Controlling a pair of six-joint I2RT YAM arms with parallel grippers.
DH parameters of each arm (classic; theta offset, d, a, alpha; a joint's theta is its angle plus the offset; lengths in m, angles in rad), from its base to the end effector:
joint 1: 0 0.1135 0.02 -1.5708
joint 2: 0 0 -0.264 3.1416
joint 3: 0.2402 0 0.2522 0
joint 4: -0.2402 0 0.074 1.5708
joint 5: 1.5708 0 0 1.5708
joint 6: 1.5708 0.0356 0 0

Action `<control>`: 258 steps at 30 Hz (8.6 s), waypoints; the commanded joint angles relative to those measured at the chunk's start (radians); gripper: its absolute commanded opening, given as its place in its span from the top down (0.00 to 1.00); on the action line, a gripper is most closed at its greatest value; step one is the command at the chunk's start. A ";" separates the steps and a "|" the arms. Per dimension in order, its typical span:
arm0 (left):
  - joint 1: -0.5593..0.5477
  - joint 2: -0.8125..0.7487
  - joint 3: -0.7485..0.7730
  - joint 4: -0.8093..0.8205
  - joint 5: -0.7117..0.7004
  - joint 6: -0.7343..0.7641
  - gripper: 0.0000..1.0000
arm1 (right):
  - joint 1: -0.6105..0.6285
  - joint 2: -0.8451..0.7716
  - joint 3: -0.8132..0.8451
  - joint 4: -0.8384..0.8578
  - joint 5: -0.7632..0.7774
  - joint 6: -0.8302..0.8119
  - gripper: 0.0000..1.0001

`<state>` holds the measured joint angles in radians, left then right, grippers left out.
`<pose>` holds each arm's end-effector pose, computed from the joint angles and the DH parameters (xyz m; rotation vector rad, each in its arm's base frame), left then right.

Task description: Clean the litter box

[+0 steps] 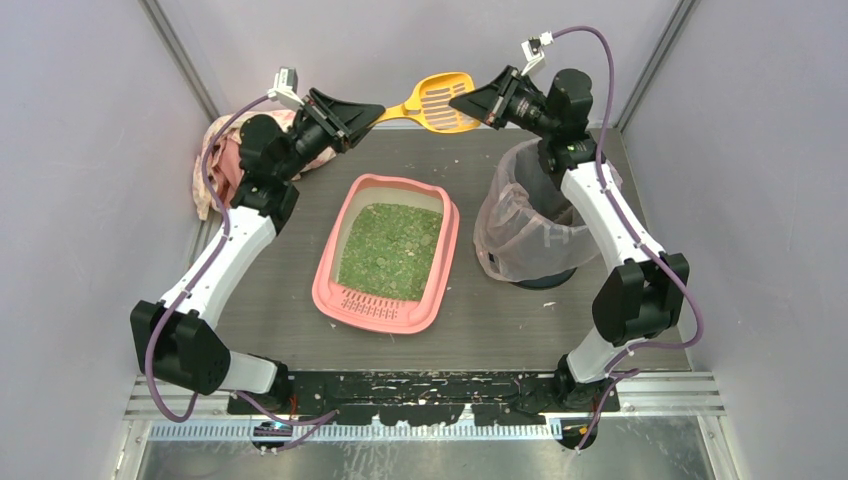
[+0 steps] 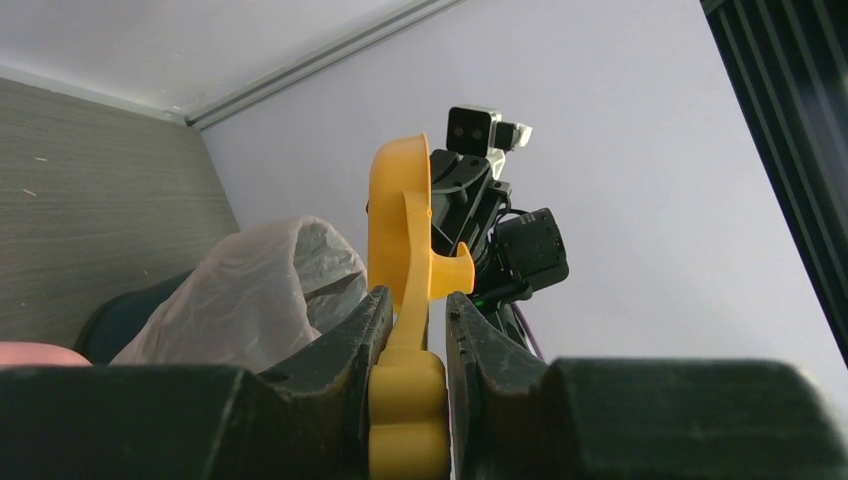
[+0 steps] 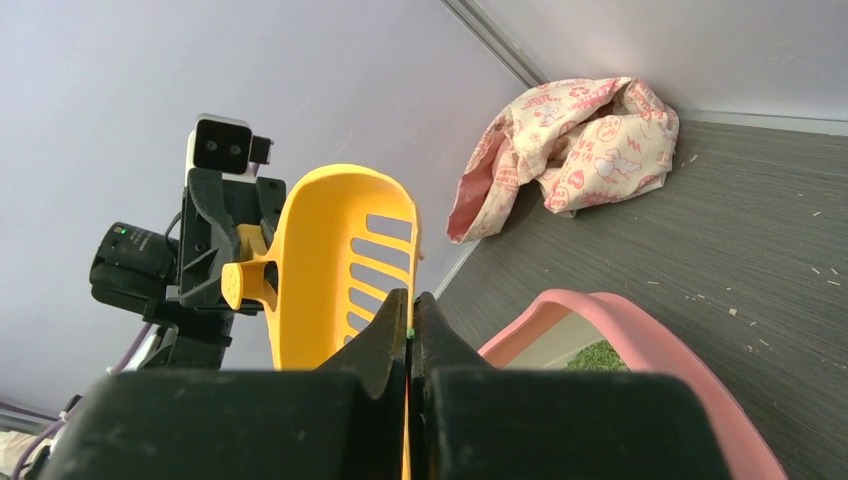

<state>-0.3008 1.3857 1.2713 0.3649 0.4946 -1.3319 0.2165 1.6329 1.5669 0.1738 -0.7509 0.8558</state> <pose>0.3041 -0.1120 0.4307 -0.3138 1.5390 -1.6601 0.3700 0.1063 0.4315 -0.1563 1.6558 1.3827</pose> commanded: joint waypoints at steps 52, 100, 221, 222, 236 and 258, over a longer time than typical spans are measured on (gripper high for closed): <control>0.225 -0.265 0.038 -1.126 -0.037 0.804 1.00 | -0.103 -0.084 -0.057 -0.302 0.151 -0.200 0.20; -0.113 0.217 0.141 -0.932 -0.174 0.815 1.00 | -0.053 -0.122 -0.144 -0.331 0.167 -0.274 0.20; 0.190 -0.030 -0.234 -0.696 0.078 0.683 1.00 | -0.044 -0.116 -0.163 -0.358 0.124 -0.253 0.20; 0.178 -0.018 -0.231 -0.685 0.074 0.680 1.00 | -0.043 -0.114 -0.161 -0.357 0.125 -0.252 0.20; 0.029 0.187 -0.185 -0.499 0.009 0.593 1.00 | -0.042 -0.115 -0.152 -0.378 0.128 -0.264 0.20; 0.055 0.175 -0.336 -0.168 0.147 0.354 1.00 | -0.042 -0.117 -0.145 -0.399 0.127 -0.278 0.20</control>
<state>-0.2642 1.6226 0.9436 0.1360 0.5964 -0.9401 0.1688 1.5143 1.3914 -0.2115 -0.6125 0.5945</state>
